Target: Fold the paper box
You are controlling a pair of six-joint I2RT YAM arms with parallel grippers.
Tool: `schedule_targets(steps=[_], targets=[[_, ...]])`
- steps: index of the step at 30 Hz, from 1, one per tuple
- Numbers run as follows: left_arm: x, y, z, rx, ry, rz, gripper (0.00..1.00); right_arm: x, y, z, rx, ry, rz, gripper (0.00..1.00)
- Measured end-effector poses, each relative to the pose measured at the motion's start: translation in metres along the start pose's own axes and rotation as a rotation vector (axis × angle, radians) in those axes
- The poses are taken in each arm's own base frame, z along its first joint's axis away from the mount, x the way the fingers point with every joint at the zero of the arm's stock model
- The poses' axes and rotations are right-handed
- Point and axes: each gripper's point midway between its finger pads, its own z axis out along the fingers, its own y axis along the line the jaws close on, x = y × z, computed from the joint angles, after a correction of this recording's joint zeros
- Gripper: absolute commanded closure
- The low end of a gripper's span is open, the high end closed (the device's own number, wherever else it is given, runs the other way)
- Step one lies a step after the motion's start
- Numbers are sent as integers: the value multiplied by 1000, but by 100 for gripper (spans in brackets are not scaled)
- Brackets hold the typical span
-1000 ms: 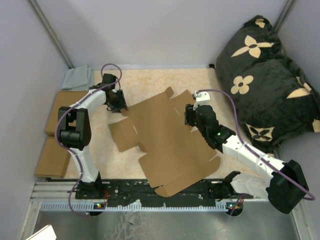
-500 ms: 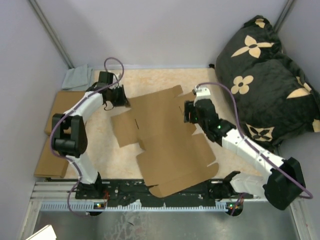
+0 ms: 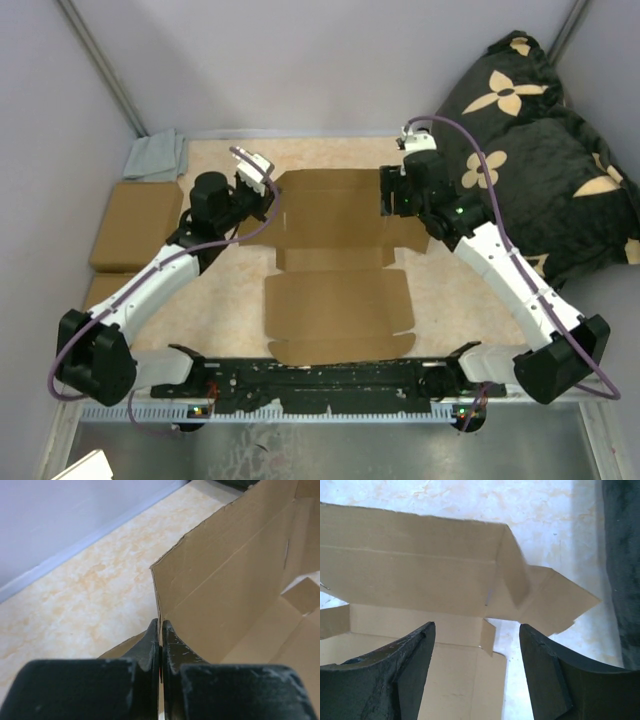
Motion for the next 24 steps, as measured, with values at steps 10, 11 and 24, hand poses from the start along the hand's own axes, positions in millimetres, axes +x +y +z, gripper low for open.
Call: schedule_targets(steps=[10, 11, 24], targets=[[8, 6, -16, -58, -140, 167, 100, 9, -22, -22, 71, 72, -77, 32], [8, 6, -17, -57, -150, 175, 100, 10, -23, -22, 73, 78, -85, 32], [-15, -13, -38, -4, -320, 294, 100, 10, -37, 12, 51, 132, -85, 42]])
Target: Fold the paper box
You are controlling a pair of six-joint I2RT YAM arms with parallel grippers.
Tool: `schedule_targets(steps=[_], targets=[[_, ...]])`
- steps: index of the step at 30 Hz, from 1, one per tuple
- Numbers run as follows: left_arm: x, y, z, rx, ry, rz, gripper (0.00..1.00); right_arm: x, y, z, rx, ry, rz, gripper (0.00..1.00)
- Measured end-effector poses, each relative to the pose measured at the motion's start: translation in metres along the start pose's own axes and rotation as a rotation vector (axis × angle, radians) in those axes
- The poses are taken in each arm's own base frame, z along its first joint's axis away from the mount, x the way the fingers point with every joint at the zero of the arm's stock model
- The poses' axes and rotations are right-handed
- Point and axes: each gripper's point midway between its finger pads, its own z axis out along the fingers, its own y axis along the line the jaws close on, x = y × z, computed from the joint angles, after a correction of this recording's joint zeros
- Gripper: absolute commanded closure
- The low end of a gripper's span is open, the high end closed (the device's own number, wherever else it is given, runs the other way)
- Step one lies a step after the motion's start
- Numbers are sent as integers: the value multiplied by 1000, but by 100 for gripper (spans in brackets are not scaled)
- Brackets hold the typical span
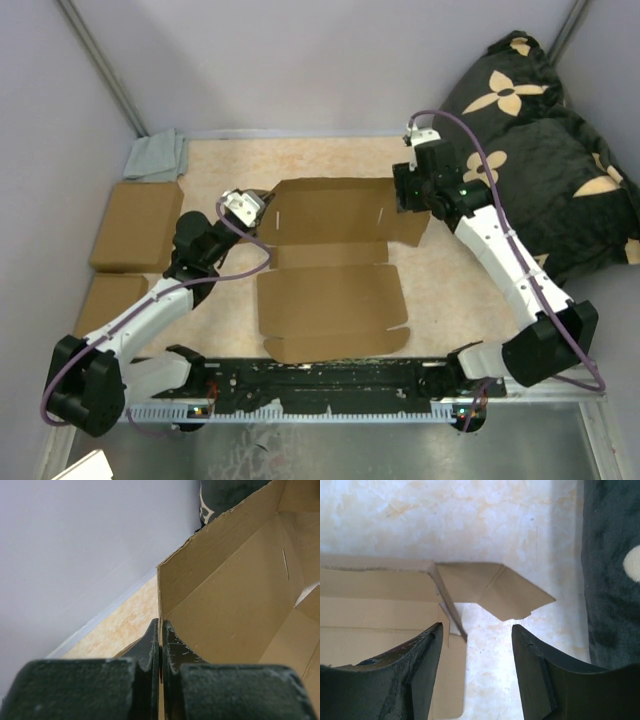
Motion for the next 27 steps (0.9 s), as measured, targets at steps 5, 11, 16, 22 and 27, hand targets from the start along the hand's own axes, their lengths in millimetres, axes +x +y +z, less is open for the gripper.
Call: schedule_targets(steps=[5, 11, 16, 22, 27], targets=[[-6, -2, 1, 12, -26, 13, 100, -16, 2, 8, -42, -25, 12, 55], [-8, -3, 1, 19, -35, 17, 100, -25, 18, 18, -118, -19, -4, 87], [-8, -5, 2, 22, -35, 15, 96, -17, 25, 24, -153, 20, -6, 100], [-7, -4, 3, 5, -13, -39, 73, -8, 24, 29, -144, 17, 17, 100], [-16, 4, 8, -16, 42, -148, 66, 16, 21, 38, -114, -14, 51, 100]])
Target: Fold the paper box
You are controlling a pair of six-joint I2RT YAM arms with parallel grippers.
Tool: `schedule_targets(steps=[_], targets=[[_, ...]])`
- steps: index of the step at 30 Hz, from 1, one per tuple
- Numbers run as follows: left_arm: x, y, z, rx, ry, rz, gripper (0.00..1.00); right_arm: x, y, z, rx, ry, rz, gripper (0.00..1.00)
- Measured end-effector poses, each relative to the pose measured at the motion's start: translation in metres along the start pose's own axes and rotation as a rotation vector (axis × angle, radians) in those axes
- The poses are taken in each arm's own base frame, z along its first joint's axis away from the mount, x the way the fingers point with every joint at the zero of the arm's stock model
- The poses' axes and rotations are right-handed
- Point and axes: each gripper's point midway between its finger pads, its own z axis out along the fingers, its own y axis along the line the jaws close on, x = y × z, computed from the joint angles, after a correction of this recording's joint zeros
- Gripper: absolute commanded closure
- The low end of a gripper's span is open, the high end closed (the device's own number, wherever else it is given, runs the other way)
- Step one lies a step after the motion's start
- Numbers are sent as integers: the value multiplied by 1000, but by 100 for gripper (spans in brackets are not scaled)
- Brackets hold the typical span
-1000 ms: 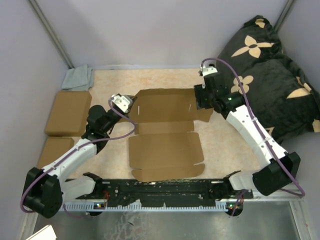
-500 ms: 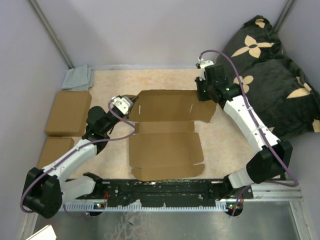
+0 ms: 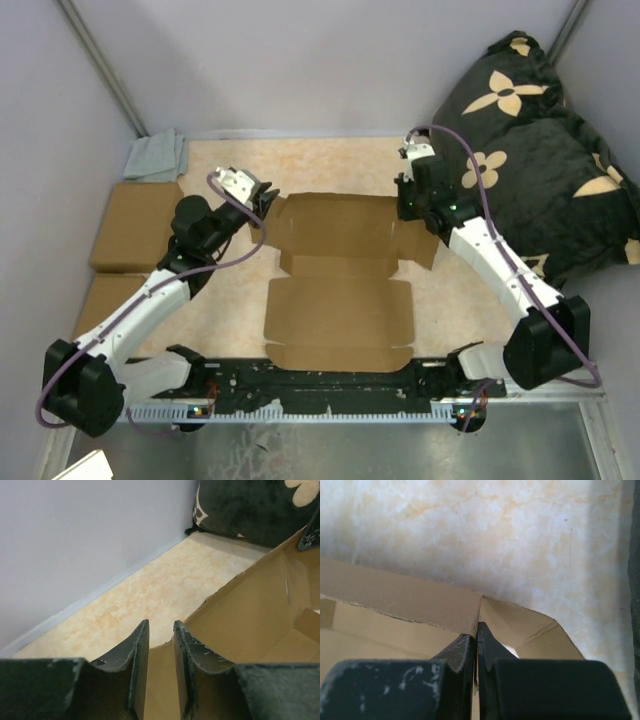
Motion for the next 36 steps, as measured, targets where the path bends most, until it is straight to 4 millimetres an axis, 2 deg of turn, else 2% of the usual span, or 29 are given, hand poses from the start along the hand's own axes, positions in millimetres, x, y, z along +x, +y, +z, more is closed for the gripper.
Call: schedule_targets(steps=[3, 6, 11, 18, 21, 25, 28, 31, 36], targets=[[-5, -1, 0, 2, 38, -77, 66, 6, -1, -2, 18, -71, 13, 100], [-3, -5, -5, 7, 87, -153, 66, 11, 5, -4, 23, -130, 6, 100], [17, -19, -16, 28, 188, -261, 69, 16, 15, -6, 24, -232, -8, 100], [40, -39, -33, 45, 339, -384, 71, 20, 8, -6, 71, -301, 48, 100], [39, -45, -43, 47, 365, -409, 71, 23, 2, -9, 96, -326, 85, 100], [28, -45, -52, 36, 347, -413, 72, 21, 0, -14, 101, -362, 122, 100], [27, -45, -53, 31, 348, -410, 72, 17, 0, -16, 98, -383, 141, 100], [36, -48, -50, 33, 385, -415, 72, 15, 1, -17, 94, -394, 153, 100], [44, -56, -37, 37, 458, -405, 73, 16, 2, -16, 92, -393, 160, 100]])
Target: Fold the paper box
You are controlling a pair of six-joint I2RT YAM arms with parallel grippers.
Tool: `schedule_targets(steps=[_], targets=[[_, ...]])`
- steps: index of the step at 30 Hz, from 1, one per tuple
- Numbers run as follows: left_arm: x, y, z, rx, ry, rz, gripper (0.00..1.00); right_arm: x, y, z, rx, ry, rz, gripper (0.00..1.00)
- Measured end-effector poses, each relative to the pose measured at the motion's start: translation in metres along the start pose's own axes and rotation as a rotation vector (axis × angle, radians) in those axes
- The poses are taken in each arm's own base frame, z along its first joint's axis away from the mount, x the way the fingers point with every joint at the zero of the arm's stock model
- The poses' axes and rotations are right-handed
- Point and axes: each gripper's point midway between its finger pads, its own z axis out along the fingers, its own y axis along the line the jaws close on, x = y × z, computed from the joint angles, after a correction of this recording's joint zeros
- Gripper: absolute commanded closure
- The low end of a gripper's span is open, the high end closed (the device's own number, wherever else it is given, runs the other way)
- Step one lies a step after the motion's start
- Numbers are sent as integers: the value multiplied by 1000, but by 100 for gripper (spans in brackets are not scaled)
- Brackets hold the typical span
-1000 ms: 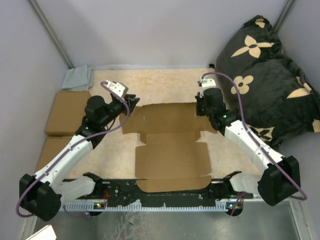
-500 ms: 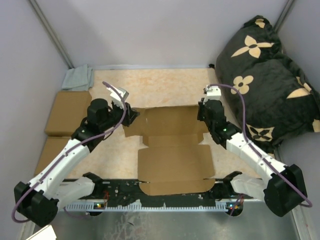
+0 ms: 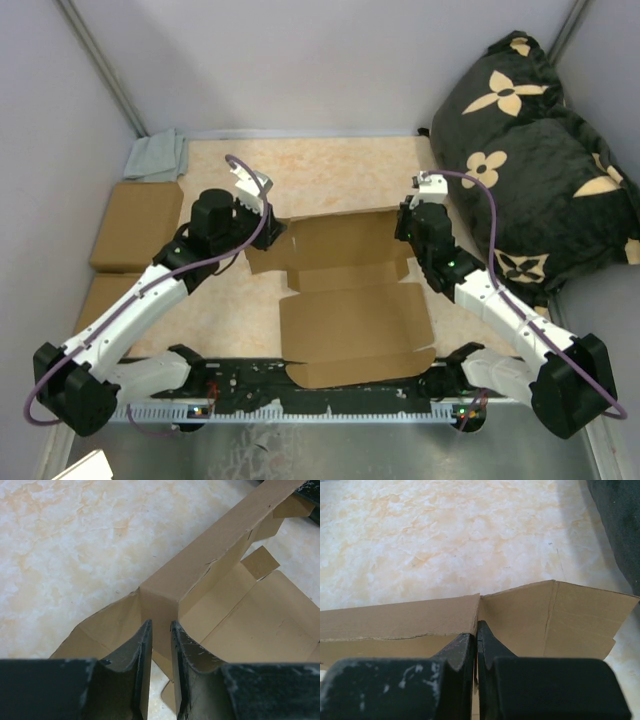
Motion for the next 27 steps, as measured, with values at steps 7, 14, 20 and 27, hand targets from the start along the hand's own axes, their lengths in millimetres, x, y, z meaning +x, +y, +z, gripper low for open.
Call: schedule_targets(steps=[7, 14, 20, 27], targets=[[-6, -12, 1, -7, 13, 19, 73, 0, -1, 0, 6, -2, 3, 100], [0, -17, 0, -21, 45, 23, 73, 0, -1, 0, 7, -2, 3, 100], [14, -13, 11, -63, 102, 27, 74, 0, -1, 0, 6, -2, 3, 100], [22, -2, 20, -145, 142, 13, 75, 0, -1, 0, 6, -1, 3, 100]])
